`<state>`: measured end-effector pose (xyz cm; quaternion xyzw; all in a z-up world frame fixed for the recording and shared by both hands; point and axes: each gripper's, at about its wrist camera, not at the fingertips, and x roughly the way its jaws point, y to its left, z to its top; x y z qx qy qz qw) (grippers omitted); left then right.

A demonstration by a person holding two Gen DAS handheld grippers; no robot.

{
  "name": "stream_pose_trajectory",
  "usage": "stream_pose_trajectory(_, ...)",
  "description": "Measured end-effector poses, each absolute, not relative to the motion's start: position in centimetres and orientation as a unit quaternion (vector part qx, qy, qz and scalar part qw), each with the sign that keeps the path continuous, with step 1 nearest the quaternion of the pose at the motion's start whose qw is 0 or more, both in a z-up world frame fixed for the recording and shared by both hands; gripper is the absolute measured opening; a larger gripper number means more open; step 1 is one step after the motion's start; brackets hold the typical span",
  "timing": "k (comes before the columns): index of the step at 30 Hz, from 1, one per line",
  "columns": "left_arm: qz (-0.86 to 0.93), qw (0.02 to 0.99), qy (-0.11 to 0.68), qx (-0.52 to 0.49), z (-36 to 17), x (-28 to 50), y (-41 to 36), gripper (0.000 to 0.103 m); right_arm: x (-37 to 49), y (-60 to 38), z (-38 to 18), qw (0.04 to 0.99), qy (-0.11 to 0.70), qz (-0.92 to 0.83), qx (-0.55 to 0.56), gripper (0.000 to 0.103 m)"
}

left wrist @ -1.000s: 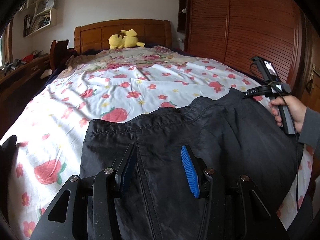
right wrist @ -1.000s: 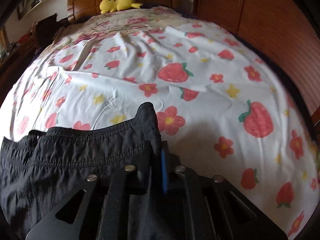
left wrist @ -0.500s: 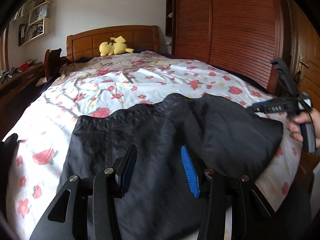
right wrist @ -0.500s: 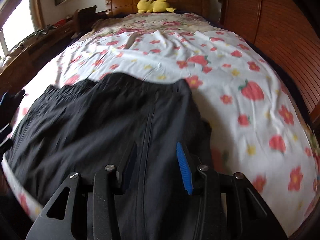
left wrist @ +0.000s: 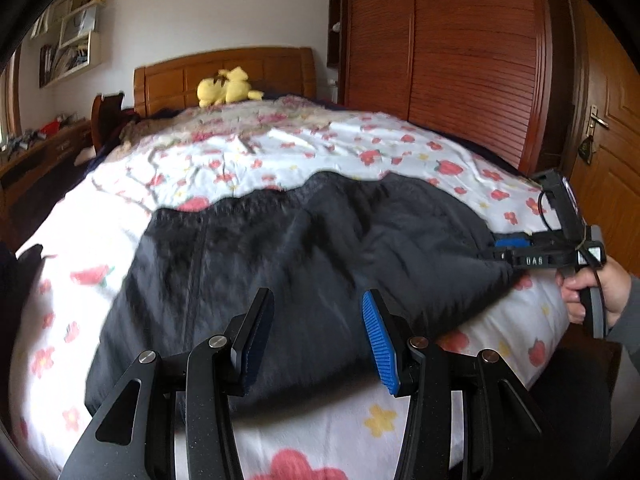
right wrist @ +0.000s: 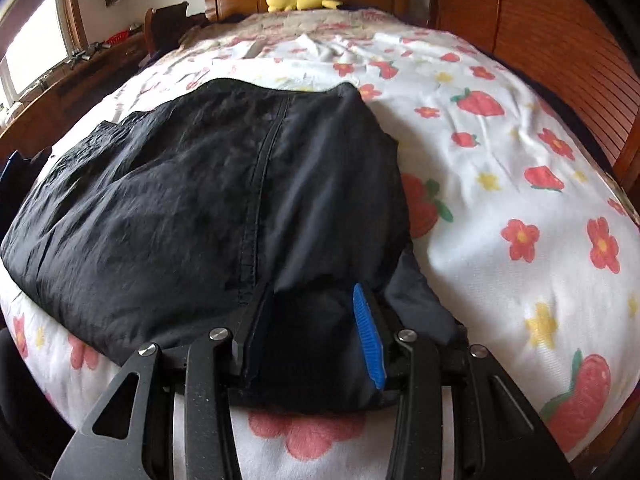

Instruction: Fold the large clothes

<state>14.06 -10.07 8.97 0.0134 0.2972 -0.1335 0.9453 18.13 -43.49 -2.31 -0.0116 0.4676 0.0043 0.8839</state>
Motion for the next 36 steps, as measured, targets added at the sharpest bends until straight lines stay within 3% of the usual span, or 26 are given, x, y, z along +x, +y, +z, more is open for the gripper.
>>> stream_pose_trajectory(8,-0.11,0.936,0.335,0.02,7.8,14.3,-9.7,0.048,16.7,-41.1,0.4,0.902,0.426,-0.003,-0.073,0.042)
stream_pose_trajectory(21,-0.07,0.925,0.372,0.025,6.4,14.6,-10.8,0.048,16.8,-32.6,1.7,0.905,0.393,0.155,-0.05,0.042)
stream_pose_trajectory(30,-0.053,0.923,0.38,0.038,6.9,13.8,-11.5,0.049,17.7,-28.0,-1.9,0.882,0.42,0.184,-0.105,0.042)
stream_pose_trajectory(36,-0.026,0.933,0.357,0.036,8.1,12.3,-8.7,0.049,17.2,-29.0,-3.5,0.899,0.386,0.181,-0.103,0.042)
